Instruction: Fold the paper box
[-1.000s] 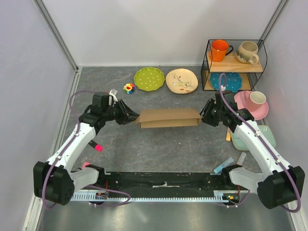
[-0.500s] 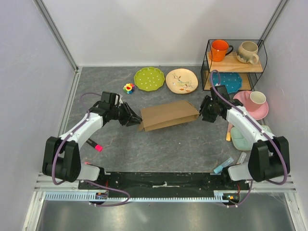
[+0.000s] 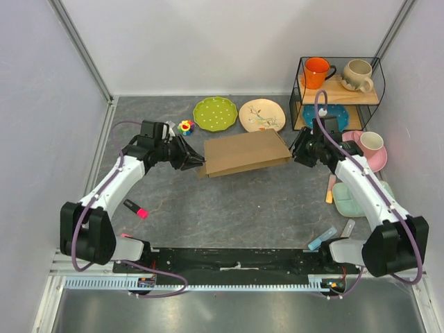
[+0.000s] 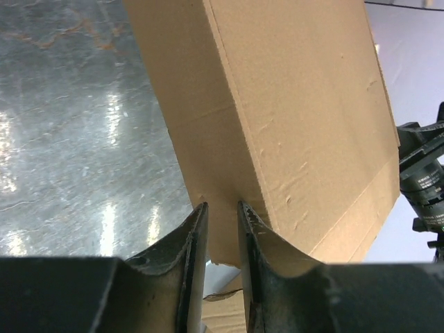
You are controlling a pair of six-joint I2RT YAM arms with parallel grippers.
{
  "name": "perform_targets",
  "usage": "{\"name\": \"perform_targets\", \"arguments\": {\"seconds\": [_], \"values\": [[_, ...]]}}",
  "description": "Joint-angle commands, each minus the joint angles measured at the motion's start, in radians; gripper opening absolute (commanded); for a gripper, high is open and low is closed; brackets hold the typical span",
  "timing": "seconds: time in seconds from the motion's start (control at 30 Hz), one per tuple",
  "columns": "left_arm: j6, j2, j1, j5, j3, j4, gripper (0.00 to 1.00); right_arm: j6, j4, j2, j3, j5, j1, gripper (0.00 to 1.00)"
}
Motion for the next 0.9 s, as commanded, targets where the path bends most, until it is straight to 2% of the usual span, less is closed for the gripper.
{"name": "perform_targets", "arguments": {"seconds": [0.0, 0.13, 0.23, 0.37, 0.4, 0.5, 0.57, 0.8, 0.83, 0.87], "values": [[-0.046, -0.089, -0.066, 0.251, 0.081, 0.081, 0.32, 0.015, -0.036, -0.07, 0.121, -0.213, 0.079, 0.53], [0.006, -0.179, -0.066, 0.197, 0.069, 0.018, 0.34, -0.02, -0.078, -0.157, 0.108, -0.163, 0.08, 0.54], [0.069, -0.235, -0.067, 0.101, -0.029, 0.036, 0.35, -0.017, 0.012, -0.222, -0.044, -0.193, 0.083, 0.55], [0.043, -0.291, -0.067, -0.027, -0.307, 0.223, 0.37, -0.012, 0.132, -0.26, -0.306, -0.118, 0.082, 0.56], [0.045, -0.299, -0.067, -0.095, -0.352, 0.314, 0.38, -0.024, 0.165, -0.248, -0.336, -0.082, 0.082, 0.56], [0.037, -0.315, -0.067, -0.245, -0.492, 0.422, 0.38, -0.031, 0.199, -0.21, -0.409, 0.003, 0.082, 0.55], [0.029, -0.319, -0.067, -0.317, -0.541, 0.436, 0.39, -0.026, 0.204, -0.199, -0.423, 0.093, 0.082, 0.55], [0.066, -0.38, -0.066, -0.633, -0.479, 0.193, 0.41, -0.04, 0.101, -0.208, -0.357, 0.331, 0.077, 0.56], [0.069, -0.394, -0.066, -0.649, -0.466, 0.162, 0.41, -0.044, 0.118, -0.232, -0.359, 0.324, 0.077, 0.56], [0.069, -0.416, -0.066, -0.649, -0.459, 0.174, 0.42, -0.055, 0.215, -0.268, -0.398, 0.23, 0.077, 0.57]]}}
